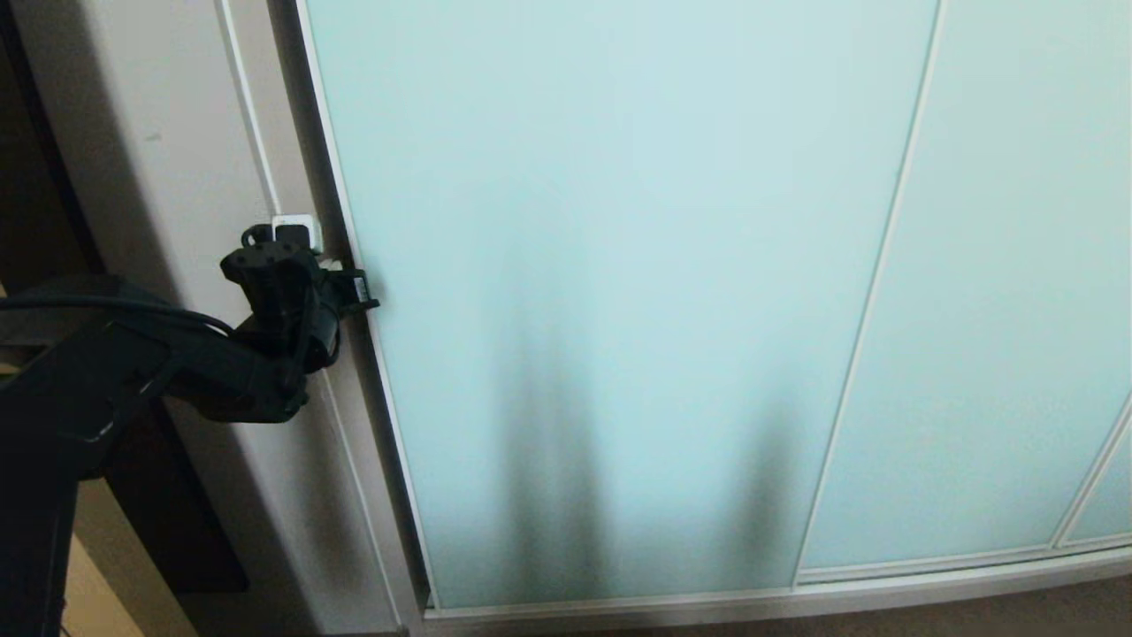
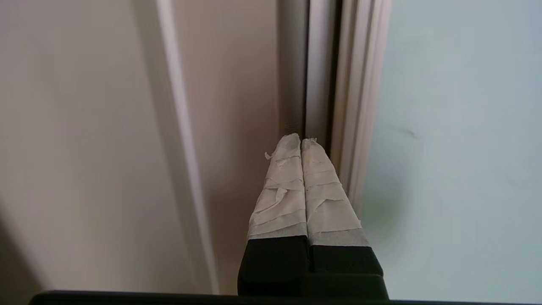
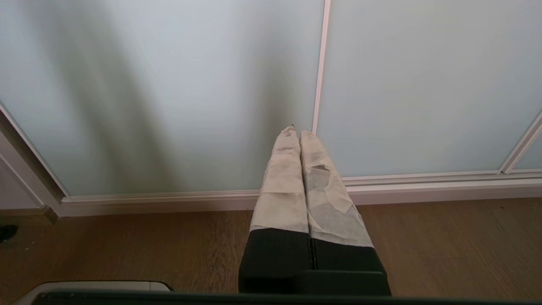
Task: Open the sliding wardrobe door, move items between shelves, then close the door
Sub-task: Open the door
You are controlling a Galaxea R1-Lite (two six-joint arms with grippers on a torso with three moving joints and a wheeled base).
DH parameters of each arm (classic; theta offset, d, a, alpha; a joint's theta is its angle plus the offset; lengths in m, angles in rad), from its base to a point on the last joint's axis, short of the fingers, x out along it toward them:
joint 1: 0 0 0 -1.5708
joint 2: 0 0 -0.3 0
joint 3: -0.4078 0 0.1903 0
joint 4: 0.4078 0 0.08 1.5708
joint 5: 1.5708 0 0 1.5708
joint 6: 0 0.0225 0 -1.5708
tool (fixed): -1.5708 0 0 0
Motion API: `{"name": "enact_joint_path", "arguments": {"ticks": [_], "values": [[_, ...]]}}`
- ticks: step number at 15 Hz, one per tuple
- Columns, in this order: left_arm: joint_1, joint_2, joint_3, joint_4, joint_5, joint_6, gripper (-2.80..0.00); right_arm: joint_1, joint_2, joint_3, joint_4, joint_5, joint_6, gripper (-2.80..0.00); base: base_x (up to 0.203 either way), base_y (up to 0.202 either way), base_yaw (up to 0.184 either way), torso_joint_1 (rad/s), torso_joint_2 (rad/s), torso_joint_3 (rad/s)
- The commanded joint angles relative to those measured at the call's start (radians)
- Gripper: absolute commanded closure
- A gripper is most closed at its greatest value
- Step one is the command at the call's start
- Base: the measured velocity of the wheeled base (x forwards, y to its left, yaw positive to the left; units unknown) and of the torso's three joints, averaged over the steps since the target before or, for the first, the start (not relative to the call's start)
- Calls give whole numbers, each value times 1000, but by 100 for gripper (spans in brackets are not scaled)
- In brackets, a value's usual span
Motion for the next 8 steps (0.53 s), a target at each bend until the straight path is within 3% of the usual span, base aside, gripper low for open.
{"name": "enact_joint_path", "arguments": {"ticks": [1,8], "values": [[0,20,-3,-10,1,-3,0,0,-2,0,1,-1,0,0,0,0,0,0,0,0],[-15,33,-12,-10,-17,-3,0,0,-2,0,1,0,0,0,0,0,0,0,0,0]]}}
